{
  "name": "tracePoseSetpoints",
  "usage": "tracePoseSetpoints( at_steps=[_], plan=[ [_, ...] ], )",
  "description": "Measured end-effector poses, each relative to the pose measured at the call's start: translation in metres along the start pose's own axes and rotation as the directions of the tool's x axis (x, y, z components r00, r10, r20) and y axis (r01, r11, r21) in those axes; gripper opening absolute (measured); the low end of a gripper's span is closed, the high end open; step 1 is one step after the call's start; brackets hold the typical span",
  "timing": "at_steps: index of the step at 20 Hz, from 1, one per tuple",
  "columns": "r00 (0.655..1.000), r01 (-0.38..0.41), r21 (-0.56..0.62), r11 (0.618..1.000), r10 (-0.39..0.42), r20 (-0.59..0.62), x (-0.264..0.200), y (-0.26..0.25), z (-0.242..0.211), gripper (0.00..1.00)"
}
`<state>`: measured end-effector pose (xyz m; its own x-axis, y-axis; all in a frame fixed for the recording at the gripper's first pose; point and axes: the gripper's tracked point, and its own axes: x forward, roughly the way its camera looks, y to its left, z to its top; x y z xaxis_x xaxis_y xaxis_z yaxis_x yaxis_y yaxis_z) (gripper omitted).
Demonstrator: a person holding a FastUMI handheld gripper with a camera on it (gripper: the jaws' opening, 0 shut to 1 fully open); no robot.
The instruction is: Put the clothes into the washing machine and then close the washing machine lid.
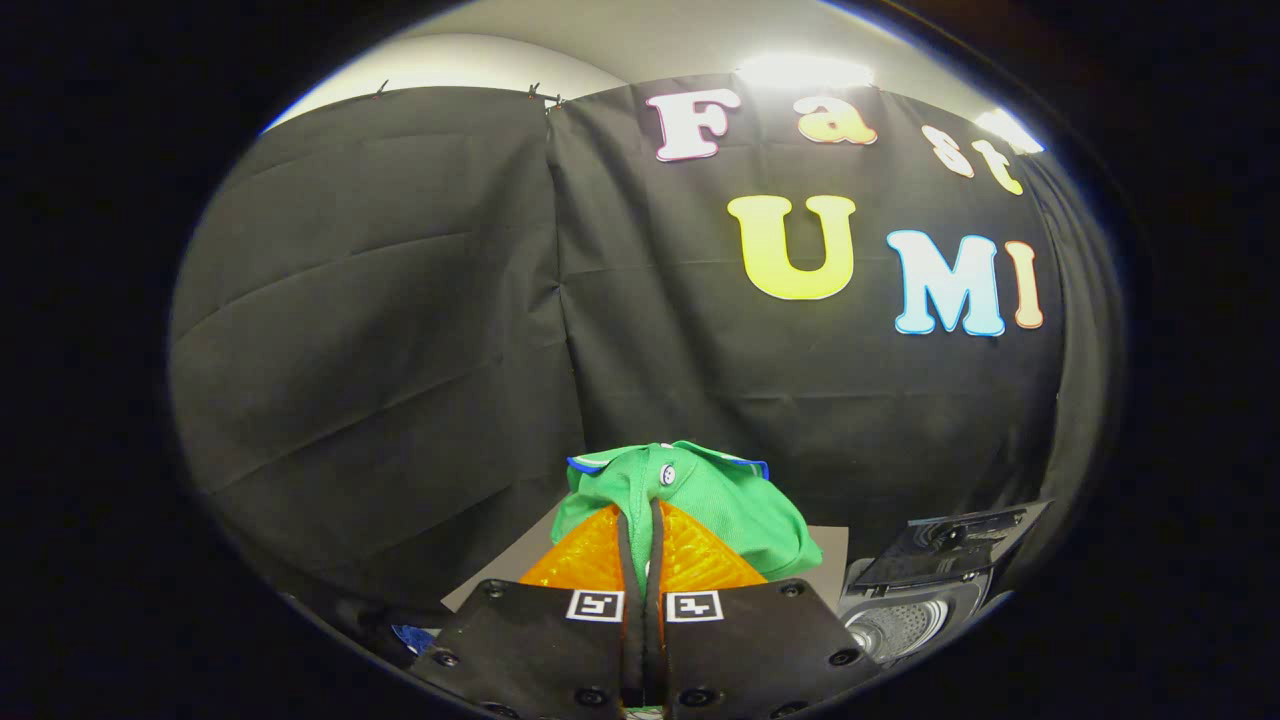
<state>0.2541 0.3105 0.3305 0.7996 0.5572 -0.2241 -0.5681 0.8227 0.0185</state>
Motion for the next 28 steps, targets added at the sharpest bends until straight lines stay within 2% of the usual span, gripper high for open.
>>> tracePoseSetpoints(
  at_steps=[7, 16, 24, 28],
  plan=[
    [0.996, 0.091, 0.028, 0.995, -0.091, 0.018, -0.025, -0.067, 0.010, 0.02],
    [0.973, 0.225, 0.105, 0.969, -0.229, 0.026, -0.084, -0.207, 0.008, 0.02],
    [0.966, 0.259, 0.139, 0.956, -0.258, -0.023, -0.125, -0.315, -0.032, 0.02],
    [0.968, 0.252, 0.147, 0.956, -0.248, -0.045, -0.133, -0.346, -0.056, 0.02]
  ],
)
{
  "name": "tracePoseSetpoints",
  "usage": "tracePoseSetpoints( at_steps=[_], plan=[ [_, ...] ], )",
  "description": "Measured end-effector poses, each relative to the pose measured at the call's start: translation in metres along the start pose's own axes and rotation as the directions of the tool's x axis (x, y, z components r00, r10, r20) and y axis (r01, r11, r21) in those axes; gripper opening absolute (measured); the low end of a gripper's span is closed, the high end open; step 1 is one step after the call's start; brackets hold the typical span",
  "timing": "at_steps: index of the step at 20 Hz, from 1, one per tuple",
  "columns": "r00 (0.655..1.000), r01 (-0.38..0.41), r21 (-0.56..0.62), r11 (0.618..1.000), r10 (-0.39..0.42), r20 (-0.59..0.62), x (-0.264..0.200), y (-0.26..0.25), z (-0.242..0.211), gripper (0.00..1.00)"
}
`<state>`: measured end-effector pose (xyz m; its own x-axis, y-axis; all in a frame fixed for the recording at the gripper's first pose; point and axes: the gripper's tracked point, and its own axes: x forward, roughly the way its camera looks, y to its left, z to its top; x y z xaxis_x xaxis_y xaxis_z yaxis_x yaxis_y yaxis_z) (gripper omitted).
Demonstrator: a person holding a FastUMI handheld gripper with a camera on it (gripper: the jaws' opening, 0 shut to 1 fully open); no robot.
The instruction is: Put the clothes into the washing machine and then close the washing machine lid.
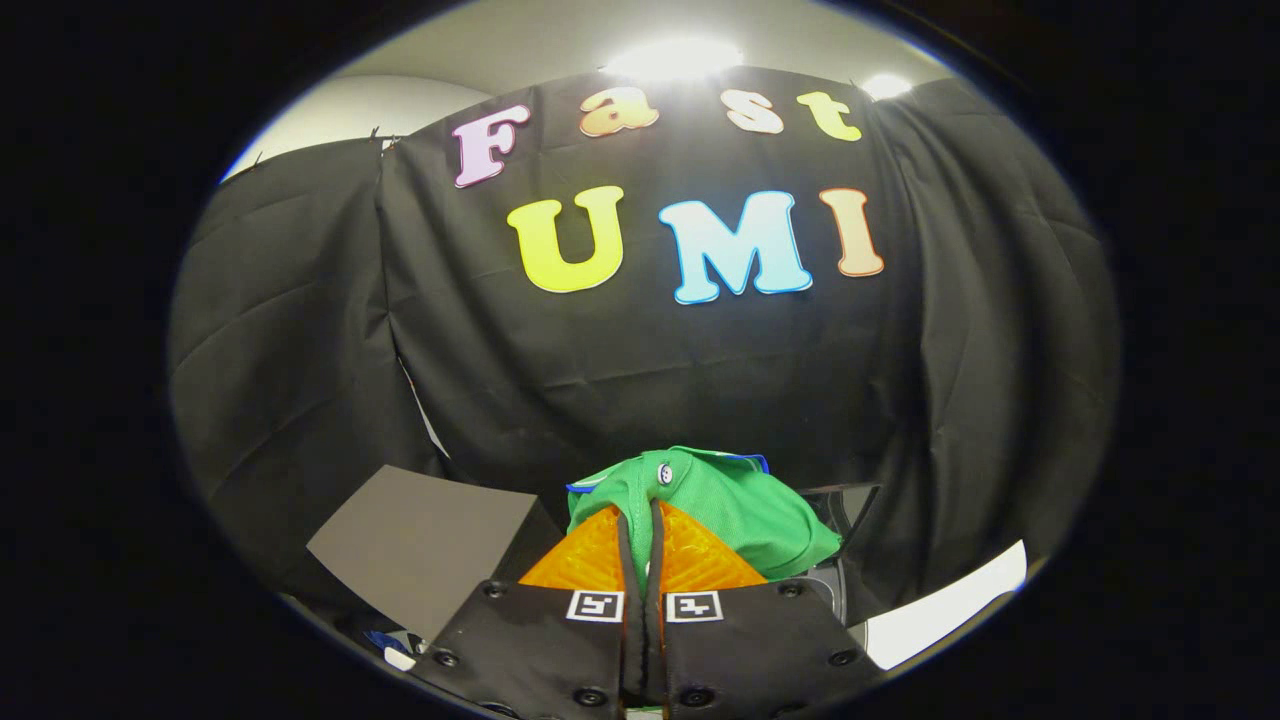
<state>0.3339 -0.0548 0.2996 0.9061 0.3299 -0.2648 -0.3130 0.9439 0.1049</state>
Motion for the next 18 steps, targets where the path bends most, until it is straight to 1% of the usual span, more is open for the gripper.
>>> tracePoseSetpoints(
  at_steps=[6, 9, 13, 18],
  plan=[
    [0.999, -0.011, 0.001, 1.000, 0.011, -0.044, 0.010, -0.025, -0.034, 0.02],
    [0.996, -0.009, 0.003, 1.000, 0.010, -0.090, 0.022, -0.034, -0.058, 0.02],
    [0.987, -0.010, -0.032, 0.999, 0.004, -0.163, 0.043, -0.049, -0.101, 0.02],
    [0.971, 0.013, -0.025, 1.000, -0.019, -0.237, 0.076, -0.069, -0.154, 0.02]
  ],
)
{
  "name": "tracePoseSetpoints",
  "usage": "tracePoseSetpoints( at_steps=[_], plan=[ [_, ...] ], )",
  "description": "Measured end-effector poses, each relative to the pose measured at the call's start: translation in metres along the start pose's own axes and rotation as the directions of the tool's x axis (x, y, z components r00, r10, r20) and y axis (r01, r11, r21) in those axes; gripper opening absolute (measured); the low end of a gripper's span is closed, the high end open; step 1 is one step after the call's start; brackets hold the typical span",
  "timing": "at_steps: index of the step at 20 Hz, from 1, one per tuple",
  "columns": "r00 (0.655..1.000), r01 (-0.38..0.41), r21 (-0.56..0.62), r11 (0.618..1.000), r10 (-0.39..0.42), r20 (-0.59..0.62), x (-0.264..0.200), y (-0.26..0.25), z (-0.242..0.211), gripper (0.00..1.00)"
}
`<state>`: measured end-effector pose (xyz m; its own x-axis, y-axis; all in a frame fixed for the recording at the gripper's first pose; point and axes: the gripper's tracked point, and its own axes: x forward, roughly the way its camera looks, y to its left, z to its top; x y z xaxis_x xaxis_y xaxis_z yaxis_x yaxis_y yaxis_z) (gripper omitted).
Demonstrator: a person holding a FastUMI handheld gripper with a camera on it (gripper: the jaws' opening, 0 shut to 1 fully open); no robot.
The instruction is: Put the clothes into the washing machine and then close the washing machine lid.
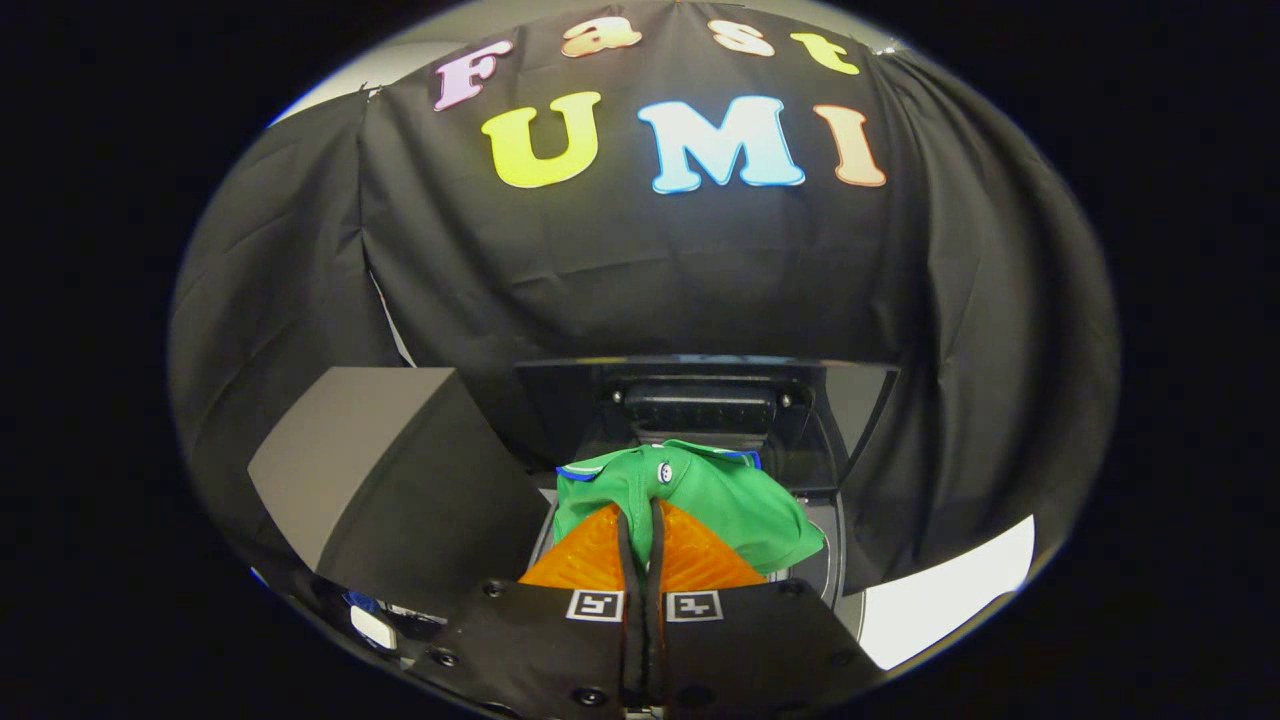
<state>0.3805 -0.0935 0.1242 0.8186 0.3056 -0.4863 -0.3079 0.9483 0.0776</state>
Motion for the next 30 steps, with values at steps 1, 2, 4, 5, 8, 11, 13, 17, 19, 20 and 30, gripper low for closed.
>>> tracePoseSetpoints(
  at_steps=[1, 2, 4, 5, 8, 11, 13, 17, 19, 20, 30],
  plan=[
    [1.000, 0.008, 0.004, 1.000, -0.008, -0.021, 0.009, -0.003, -0.009, 0.02],
    [0.999, 0.012, 0.005, 1.000, -0.012, -0.043, 0.020, -0.006, -0.018, 0.02],
    [0.996, 0.027, -0.006, 1.000, -0.027, -0.084, 0.040, -0.011, -0.038, 0.02],
    [0.994, 0.035, -0.006, 0.999, -0.035, -0.104, 0.050, -0.014, -0.048, 0.02],
    [0.986, 0.068, -0.002, 0.998, -0.067, -0.155, 0.081, -0.023, -0.077, 0.02],
    [0.978, 0.075, 0.019, 0.997, -0.069, -0.195, 0.111, -0.026, -0.102, 0.02],
    [0.968, 0.100, 0.039, 0.994, -0.088, -0.233, 0.125, -0.029, -0.121, 0.02],
    [0.951, 0.138, 0.080, 0.987, -0.109, -0.289, 0.145, -0.035, -0.148, 0.02],
    [0.940, 0.152, 0.099, 0.983, -0.113, -0.323, 0.151, -0.040, -0.162, 0.02],
    [0.936, 0.160, 0.111, 0.981, -0.115, -0.334, 0.155, -0.043, -0.168, 0.02],
    [0.910, 0.178, 0.132, 0.975, -0.112, -0.398, 0.166, -0.048, -0.197, 0.02]
  ],
)
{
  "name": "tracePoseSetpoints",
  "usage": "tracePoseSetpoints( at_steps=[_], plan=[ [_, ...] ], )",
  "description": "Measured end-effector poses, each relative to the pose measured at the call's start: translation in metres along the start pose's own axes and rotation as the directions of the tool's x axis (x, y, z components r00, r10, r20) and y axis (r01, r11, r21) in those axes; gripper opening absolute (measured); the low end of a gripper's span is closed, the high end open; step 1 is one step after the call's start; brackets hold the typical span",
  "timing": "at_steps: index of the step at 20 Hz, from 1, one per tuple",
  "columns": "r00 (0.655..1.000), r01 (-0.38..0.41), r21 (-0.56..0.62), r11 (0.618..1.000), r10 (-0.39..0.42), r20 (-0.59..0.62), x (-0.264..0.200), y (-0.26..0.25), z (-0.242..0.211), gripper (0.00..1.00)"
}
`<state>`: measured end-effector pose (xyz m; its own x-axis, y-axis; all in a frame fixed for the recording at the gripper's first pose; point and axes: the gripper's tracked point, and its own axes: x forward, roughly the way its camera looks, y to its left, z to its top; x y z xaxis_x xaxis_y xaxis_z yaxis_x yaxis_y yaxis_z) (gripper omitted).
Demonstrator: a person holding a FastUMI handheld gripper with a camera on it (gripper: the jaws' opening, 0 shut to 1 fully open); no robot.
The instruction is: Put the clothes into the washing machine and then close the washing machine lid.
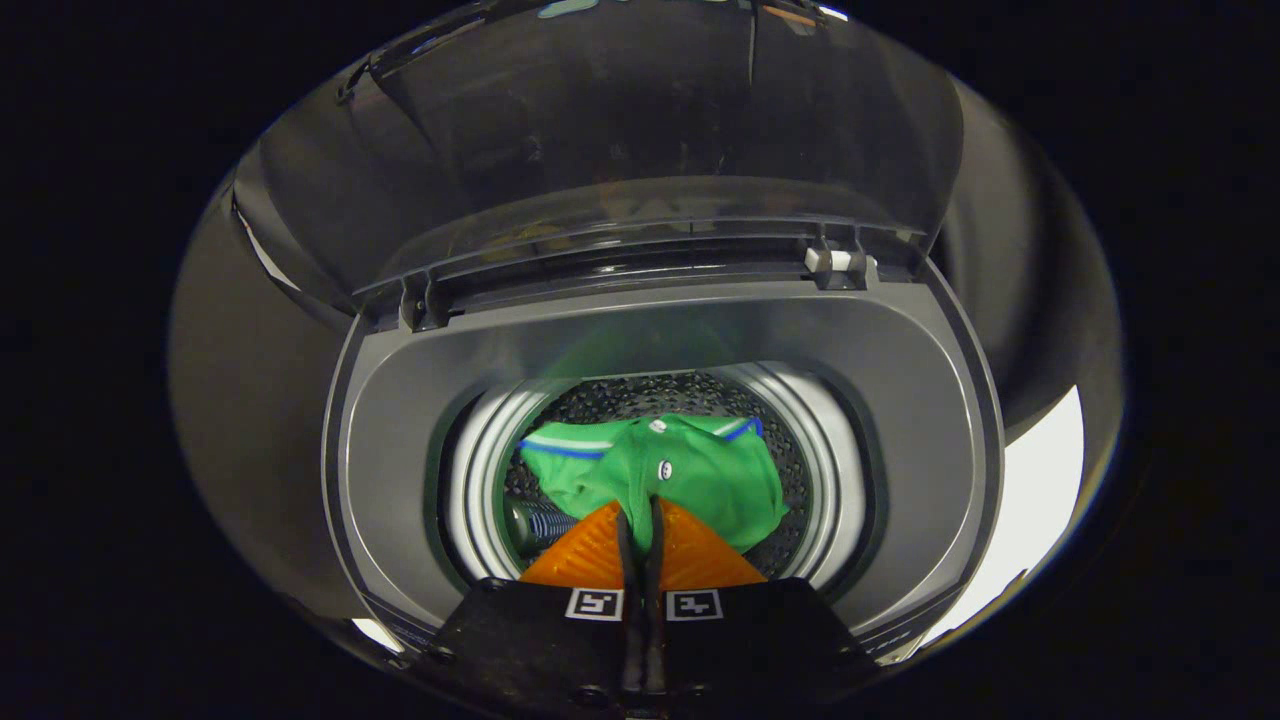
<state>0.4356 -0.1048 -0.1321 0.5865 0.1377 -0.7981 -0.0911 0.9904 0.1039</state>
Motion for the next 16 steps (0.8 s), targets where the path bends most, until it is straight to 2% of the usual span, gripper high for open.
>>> tracePoseSetpoints(
  at_steps=[4, 8, 16],
  plan=[
    [0.999, 0.029, 0.012, 1.000, -0.029, 0.019, 0.002, -0.008, 0.003, 0.02],
    [1.000, 0.003, 0.059, 0.998, -0.002, -0.012, 0.000, -0.007, 0.000, 0.96],
    [0.996, -0.052, 0.064, 0.997, 0.048, 0.076, -0.035, -0.005, 0.021, 0.98]
  ],
)
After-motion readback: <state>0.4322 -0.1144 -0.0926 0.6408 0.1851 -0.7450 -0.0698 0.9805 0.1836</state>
